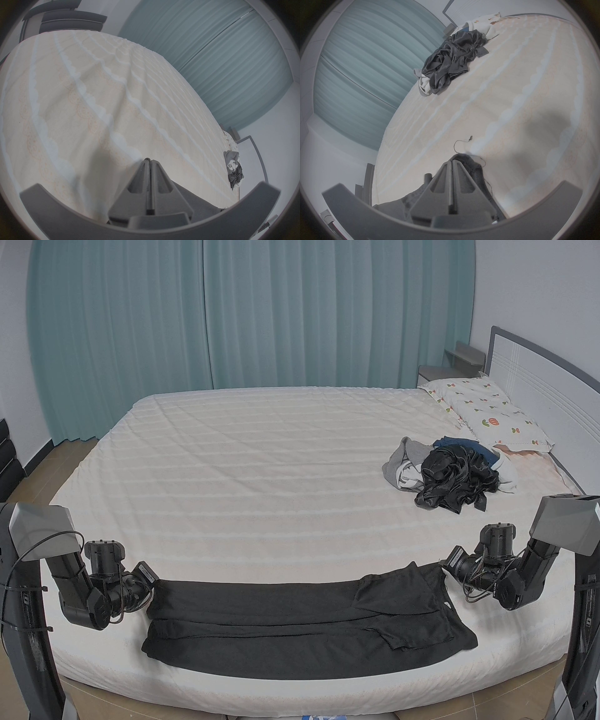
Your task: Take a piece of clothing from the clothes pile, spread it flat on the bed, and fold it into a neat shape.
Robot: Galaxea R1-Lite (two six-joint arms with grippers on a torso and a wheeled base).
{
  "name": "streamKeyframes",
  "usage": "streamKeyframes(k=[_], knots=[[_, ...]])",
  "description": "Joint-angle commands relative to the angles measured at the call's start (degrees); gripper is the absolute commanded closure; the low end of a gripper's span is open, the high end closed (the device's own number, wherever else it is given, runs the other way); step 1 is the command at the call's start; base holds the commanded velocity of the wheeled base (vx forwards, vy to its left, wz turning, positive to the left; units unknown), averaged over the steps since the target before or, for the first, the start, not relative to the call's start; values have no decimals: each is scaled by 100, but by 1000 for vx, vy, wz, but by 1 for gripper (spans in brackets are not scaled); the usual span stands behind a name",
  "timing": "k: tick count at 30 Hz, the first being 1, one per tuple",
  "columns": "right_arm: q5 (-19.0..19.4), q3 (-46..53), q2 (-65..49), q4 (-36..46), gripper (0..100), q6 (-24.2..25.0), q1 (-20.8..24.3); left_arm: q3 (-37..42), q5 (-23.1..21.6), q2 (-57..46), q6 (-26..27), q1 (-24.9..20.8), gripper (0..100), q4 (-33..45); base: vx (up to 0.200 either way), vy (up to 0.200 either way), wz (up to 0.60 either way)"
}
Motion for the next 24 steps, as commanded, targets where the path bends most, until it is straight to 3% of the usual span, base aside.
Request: streamKeyframes(k=[1, 8, 9, 18, 24], knots=[[2, -14, 105, -13, 100, -1, -8, 27, 6, 7, 0, 3, 100, -2, 0, 0, 0], [-7, -67, 254, -31, 100, -19, 1, 44, 6, 7, 9, -6, 100, -2, 0, 0, 0], [-7, -67, 245, -57, 0, -19, 1, 44, -3, 7, 0, -6, 0, -2, 0, 0, 0], [11, 487, -344, -602, 0, -45, 36, 44, -3, 7, 0, -6, 0, -2, 0, 0, 0], [318, 1138, -546, -989, 0, -318, 502, 53, 6, 7, 0, -6, 0, -2, 0, 0, 0]])
